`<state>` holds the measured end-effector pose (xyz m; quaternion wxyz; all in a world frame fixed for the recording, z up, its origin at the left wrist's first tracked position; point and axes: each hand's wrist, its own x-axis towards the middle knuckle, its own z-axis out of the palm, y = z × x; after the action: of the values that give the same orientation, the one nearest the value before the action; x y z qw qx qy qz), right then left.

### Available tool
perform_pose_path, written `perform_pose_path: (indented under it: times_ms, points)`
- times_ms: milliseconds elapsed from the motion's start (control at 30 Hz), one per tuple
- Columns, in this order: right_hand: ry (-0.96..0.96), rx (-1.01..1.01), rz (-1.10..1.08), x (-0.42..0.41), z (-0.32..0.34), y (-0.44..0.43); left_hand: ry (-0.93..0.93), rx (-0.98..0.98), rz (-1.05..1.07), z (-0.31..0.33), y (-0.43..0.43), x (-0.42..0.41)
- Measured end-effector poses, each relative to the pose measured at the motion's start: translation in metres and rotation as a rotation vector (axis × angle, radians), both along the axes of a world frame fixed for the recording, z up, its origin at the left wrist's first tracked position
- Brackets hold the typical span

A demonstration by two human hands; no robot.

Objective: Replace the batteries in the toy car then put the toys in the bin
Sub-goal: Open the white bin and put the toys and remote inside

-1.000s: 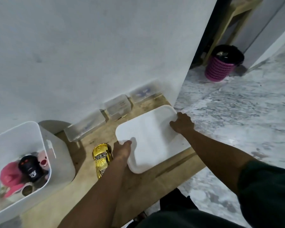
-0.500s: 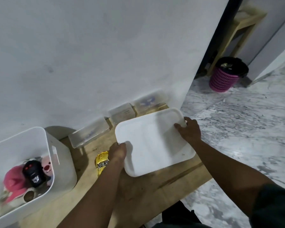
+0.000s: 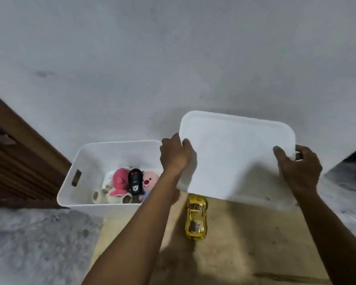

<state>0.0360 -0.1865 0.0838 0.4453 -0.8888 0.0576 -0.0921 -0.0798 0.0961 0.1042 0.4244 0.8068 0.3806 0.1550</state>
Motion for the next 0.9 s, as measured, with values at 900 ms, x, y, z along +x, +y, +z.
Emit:
perform_pose_path:
  times_ms: [900]
  points:
    - [0.253, -0.152, 0.706, -0.104, -0.014, 0.292, 0.450, 0.109, 0.198, -0.034, 0.277, -0.192]
